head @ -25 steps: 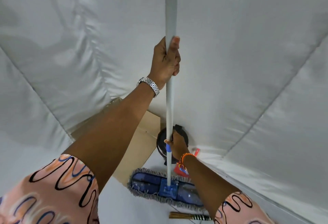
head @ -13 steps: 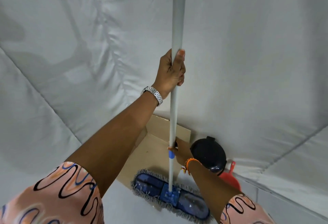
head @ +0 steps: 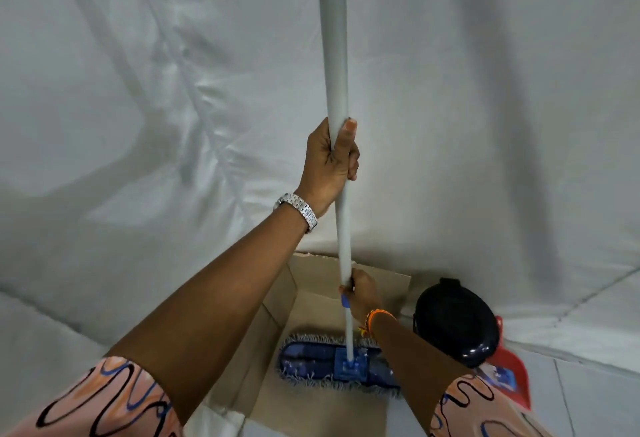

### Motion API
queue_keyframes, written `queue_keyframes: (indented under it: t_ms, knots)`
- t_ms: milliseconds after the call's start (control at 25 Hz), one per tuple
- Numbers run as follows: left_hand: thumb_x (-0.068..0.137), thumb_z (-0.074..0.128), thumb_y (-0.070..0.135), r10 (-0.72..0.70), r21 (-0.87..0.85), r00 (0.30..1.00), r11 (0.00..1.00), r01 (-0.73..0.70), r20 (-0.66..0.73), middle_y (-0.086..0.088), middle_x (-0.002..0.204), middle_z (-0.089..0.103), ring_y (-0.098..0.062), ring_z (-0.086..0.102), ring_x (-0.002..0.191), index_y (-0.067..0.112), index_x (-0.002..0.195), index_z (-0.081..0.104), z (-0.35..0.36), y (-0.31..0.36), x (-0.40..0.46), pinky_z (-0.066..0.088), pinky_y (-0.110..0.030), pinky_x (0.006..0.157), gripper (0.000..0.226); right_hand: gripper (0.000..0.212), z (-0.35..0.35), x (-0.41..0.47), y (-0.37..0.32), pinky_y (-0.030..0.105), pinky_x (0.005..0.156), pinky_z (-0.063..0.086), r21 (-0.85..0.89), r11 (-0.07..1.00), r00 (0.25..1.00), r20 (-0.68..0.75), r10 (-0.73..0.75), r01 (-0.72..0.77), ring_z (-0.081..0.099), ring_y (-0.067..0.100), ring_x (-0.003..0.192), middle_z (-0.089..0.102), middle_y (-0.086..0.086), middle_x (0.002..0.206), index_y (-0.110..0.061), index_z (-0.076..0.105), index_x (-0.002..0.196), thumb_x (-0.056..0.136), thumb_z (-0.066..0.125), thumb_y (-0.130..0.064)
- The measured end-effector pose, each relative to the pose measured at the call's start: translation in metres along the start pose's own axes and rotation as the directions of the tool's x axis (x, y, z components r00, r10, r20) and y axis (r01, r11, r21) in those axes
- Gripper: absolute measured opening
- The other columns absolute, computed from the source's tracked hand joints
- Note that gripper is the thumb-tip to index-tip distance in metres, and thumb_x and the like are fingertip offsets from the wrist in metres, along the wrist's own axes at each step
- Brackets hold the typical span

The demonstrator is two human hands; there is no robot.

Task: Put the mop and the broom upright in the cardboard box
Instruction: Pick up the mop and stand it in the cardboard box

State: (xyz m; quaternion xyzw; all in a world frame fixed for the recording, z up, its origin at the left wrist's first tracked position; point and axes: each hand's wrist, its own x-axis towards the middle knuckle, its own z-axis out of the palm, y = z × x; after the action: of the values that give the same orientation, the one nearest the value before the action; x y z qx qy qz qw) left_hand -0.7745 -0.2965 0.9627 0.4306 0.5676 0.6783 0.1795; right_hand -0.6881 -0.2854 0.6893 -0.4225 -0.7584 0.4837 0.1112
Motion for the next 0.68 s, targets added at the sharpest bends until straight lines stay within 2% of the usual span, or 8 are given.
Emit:
queue_keyframes:
  t_ms: [80,160,240,280,360,520,600,680]
  knots:
    - [0.102,0.048,0.026,-0.015,-0.013,1.0,1.0,0.015,0.007,-0.002,0.052,0.04,-0.017,0.04,0.043,0.015,0.081,0.044,-0.019,-0.026,0.016,0.04,-0.028,0.045,0.024,0.012,0.021,0.031,-0.004,0.055,0.078,0.055,0.044,0.997,0.998,-0.003,0.061,-0.061,0.058,0.032,0.077,0.061,0.02,0.087,-0.003,0.059,0.097,0.086,0.056,-0.001]
    - [0.102,0.049,0.025,-0.014,-0.028,1.0,1.0,0.014,0.021,-0.005,0.053,0.038,-0.02,0.039,0.044,0.017,0.081,0.045,-0.04,-0.059,0.043,0.039,-0.029,0.045,0.022,0.012,0.046,0.069,-0.01,0.052,0.078,0.055,0.092,0.986,0.989,-0.026,0.143,-0.14,0.051,0.024,0.071,0.055,0.018,0.085,-0.004,0.057,0.095,0.088,0.05,0.003]
    - [0.102,0.048,0.023,-0.01,-0.034,0.999,0.999,0.011,0.03,-0.006,0.054,0.037,-0.023,0.036,0.046,0.017,0.082,0.045,-0.053,-0.089,0.061,0.038,-0.03,0.044,0.021,0.017,0.059,0.096,-0.013,0.032,0.08,0.053,0.035,0.979,0.978,-0.054,0.202,-0.2,0.056,0.028,0.083,0.058,0.016,0.095,-0.004,0.06,0.106,0.091,0.051,-0.002]
    - [0.102,0.048,0.023,-0.009,-0.041,0.999,0.999,0.01,0.037,-0.006,0.055,0.036,-0.023,0.036,0.048,0.017,0.082,0.044,-0.058,-0.104,0.07,0.038,-0.029,0.044,0.021,0.022,0.065,0.11,-0.012,0.028,0.083,0.05,0.019,0.974,0.972,-0.068,0.225,-0.224,0.058,0.032,0.095,0.062,0.017,0.104,-0.003,0.06,0.112,0.091,0.053,-0.005]
    - [0.102,0.048,0.022,-0.005,-0.061,0.999,0.998,0.007,0.037,-0.006,0.055,0.036,-0.023,0.035,0.047,0.017,0.081,0.044,-0.065,-0.131,0.09,0.037,-0.029,0.043,0.022,0.023,0.075,0.134,-0.005,0.035,0.09,0.048,-0.008,0.976,0.973,-0.079,0.216,-0.218,0.059,0.035,0.106,0.063,0.019,0.114,-0.002,0.06,0.112,0.091,0.055,-0.008]
    - [0.102,0.048,0.027,-0.005,-0.076,0.999,0.997,0.008,0.037,-0.006,0.052,0.037,-0.02,0.037,0.041,0.015,0.081,0.041,-0.075,-0.165,0.143,0.037,-0.028,0.042,0.024,0.015,0.088,0.18,0.002,0.051,0.081,0.054,0.042,0.985,0.977,-0.131,0.17,-0.166,0.061,0.036,0.09,0.064,0.019,0.1,-0.005,0.06,0.1,0.088,0.053,-0.008]
    - [0.101,0.048,0.031,-0.022,-0.071,0.998,0.997,0.027,0.065,-0.006,0.052,0.035,-0.019,0.035,0.04,0.015,0.082,0.04,-0.072,-0.168,0.167,0.037,-0.027,0.042,0.026,0.013,0.085,0.197,-0.001,0.042,0.075,0.053,0.049,0.984,0.972,-0.153,0.176,-0.17,0.055,0.028,0.081,0.06,0.014,0.092,-0.005,0.06,0.097,0.086,0.052,-0.005]
    - [0.101,0.047,0.032,-0.031,-0.071,0.993,0.997,0.04,0.116,-0.006,0.052,0.033,-0.018,0.033,0.04,0.014,0.083,0.039,-0.064,-0.169,0.186,0.037,-0.026,0.043,0.027,0.015,0.08,0.207,-0.004,0.032,0.069,0.042,0.058,0.985,0.966,-0.194,0.173,-0.165,0.048,0.021,0.074,0.053,0.008,0.083,-0.01,0.058,0.085,0.084,0.048,0.001]
